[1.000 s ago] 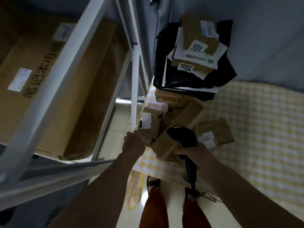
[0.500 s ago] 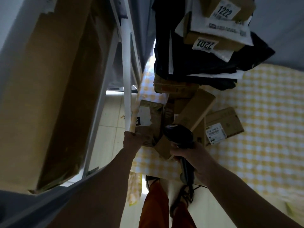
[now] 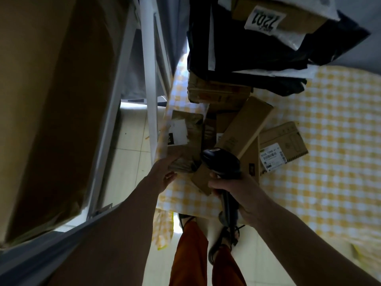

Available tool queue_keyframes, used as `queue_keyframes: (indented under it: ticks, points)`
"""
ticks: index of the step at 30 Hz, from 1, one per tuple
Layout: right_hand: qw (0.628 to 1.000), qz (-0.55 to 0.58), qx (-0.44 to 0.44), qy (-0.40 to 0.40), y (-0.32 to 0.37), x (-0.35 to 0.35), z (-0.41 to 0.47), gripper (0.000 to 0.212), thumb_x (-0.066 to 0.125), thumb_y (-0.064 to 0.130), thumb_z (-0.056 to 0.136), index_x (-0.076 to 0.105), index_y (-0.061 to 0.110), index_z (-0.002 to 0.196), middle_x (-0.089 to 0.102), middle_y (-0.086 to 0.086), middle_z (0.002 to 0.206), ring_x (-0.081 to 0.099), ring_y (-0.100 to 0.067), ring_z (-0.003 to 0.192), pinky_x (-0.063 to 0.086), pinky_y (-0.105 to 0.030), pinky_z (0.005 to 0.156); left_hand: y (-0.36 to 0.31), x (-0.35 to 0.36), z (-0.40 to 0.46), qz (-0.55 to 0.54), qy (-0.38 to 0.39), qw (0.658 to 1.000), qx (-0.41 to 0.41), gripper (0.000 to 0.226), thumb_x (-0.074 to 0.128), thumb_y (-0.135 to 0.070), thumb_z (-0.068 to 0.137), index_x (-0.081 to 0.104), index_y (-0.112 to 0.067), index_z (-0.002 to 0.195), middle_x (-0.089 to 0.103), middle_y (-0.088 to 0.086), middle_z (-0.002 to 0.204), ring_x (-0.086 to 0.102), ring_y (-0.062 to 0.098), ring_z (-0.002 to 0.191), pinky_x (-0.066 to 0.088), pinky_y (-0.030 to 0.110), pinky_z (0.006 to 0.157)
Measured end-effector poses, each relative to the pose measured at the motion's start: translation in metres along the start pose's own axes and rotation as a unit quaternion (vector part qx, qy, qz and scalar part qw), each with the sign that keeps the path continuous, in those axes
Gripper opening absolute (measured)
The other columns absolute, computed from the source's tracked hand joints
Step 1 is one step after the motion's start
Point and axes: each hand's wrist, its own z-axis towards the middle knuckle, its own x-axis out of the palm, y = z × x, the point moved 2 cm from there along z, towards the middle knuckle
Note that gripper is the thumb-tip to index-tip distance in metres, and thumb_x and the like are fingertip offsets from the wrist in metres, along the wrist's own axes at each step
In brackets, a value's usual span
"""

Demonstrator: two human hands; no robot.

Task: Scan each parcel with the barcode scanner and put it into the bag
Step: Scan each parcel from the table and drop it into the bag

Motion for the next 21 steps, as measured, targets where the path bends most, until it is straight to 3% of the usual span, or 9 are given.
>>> queue_keyframes:
  ticks: [2, 4, 6, 8, 12, 15, 16, 19, 21]
  points:
    - [1.0, 0.002, 0.006, 0.001, -0.002, -0.002, 0.002, 0.01, 0.069, -0.005, 0.079, 0.066, 0.004, 0.081, 0.061, -0.01, 0.071, 0.059, -0.024, 0.07, 0.045, -0.038, 0.074, -0.001, 0.004, -0.001, -0.026, 0.014, 1.0, -0.006, 0.021, 0.076, -0.031, 0.079, 0.061, -0.017, 0.081, 0.052, 0.001, 0.068, 0.047, 0.01, 0.059, 0.041, 0.022, 0.056]
    - [1.0, 0.006, 0.011, -0.002, -0.002, -0.004, 0.004, 0.01, 0.069, -0.004, 0.078, 0.066, 0.004, 0.084, 0.062, -0.01, 0.072, 0.06, -0.025, 0.072, 0.046, -0.038, 0.075, -0.003, 0.009, -0.001, -0.034, 0.044, 0.998, -0.018, 0.024, 0.079, -0.033, 0.074, 0.064, -0.016, 0.077, 0.048, 0.0, 0.063, 0.043, 0.011, 0.058, 0.038, 0.022, 0.058]
    - [1.0, 0.012, 0.015, -0.007, -0.002, -0.005, 0.006, 0.011, 0.071, -0.004, 0.078, 0.067, 0.004, 0.085, 0.064, -0.01, 0.076, 0.061, -0.027, 0.076, 0.049, -0.041, 0.078, -0.003, 0.012, 0.0, 0.005, 0.059, 0.998, -0.01, 0.043, 0.08, -0.041, 0.065, 0.065, -0.015, 0.096, 0.058, 0.002, 0.084, 0.053, 0.015, 0.082, 0.045, 0.027, 0.078]
    - [1.0, 0.023, 0.016, -0.012, -0.002, -0.005, 0.007, 0.012, 0.07, -0.005, 0.078, 0.068, 0.006, 0.082, 0.065, -0.01, 0.079, 0.062, -0.028, 0.081, 0.049, -0.046, 0.085, 0.0, 0.015, 0.0, 0.042, 0.061, 0.997, -0.005, 0.06, 0.078, -0.046, 0.06, 0.061, -0.017, 0.11, 0.061, 0.003, 0.107, 0.054, 0.02, 0.106, 0.042, 0.037, 0.099]
    - [1.0, 0.025, 0.01, -0.011, -0.003, -0.006, 0.006, 0.016, 0.069, -0.007, 0.077, 0.067, 0.008, 0.08, 0.064, -0.009, 0.08, 0.061, -0.028, 0.081, 0.049, -0.049, 0.089, 0.001, 0.016, -0.003, 0.081, 0.031, 0.996, 0.032, 0.037, 0.075, -0.044, 0.075, 0.065, -0.024, 0.104, 0.064, 0.002, 0.117, 0.052, 0.021, 0.113, 0.032, 0.045, 0.105]
    - [0.999, 0.028, 0.01, -0.013, -0.002, -0.009, 0.002, 0.015, 0.07, -0.006, 0.077, 0.068, 0.009, 0.082, 0.065, -0.01, 0.081, 0.062, -0.028, 0.082, 0.05, -0.048, 0.087, -0.003, 0.013, -0.014, 0.084, 0.011, 0.995, 0.059, 0.095, 0.088, -0.05, 0.045, 0.057, -0.01, 0.125, 0.062, 0.01, 0.122, 0.059, 0.02, 0.111, 0.047, 0.036, 0.087]
    - [1.0, 0.027, 0.007, -0.014, -0.001, -0.01, -0.001, 0.015, 0.07, -0.006, 0.077, 0.067, 0.008, 0.081, 0.064, -0.01, 0.081, 0.062, -0.028, 0.082, 0.05, -0.047, 0.085, -0.004, 0.012, -0.018, 0.086, 0.001, 0.994, 0.072, 0.105, 0.089, -0.047, 0.037, 0.055, -0.005, 0.127, 0.063, 0.012, 0.118, 0.062, 0.02, 0.106, 0.051, 0.033, 0.081]
    - [1.0, 0.006, -0.002, -0.017, 0.003, -0.015, -0.01, 0.011, 0.069, -0.004, 0.078, 0.066, 0.004, 0.083, 0.063, -0.013, 0.078, 0.061, -0.027, 0.076, 0.049, -0.042, 0.076, -0.01, 0.012, -0.035, 0.174, -0.106, 0.965, 0.166, 0.092, 0.089, -0.039, 0.039, 0.06, -0.006, 0.12, 0.067, 0.008, 0.103, 0.066, 0.02, 0.095, 0.057, 0.028, 0.07]
    - [0.999, -0.032, -0.016, -0.018, 0.007, -0.019, -0.021, 0.007, 0.07, -0.003, 0.077, 0.066, 0.002, 0.081, 0.062, -0.013, 0.074, 0.061, -0.027, 0.073, 0.05, -0.043, 0.076, -0.015, 0.014, -0.052, 0.295, -0.214, 0.901, 0.237, 0.102, 0.09, -0.046, 0.04, 0.053, -0.005, 0.125, 0.059, 0.007, 0.113, 0.058, 0.024, 0.108, 0.056, 0.038, 0.084]
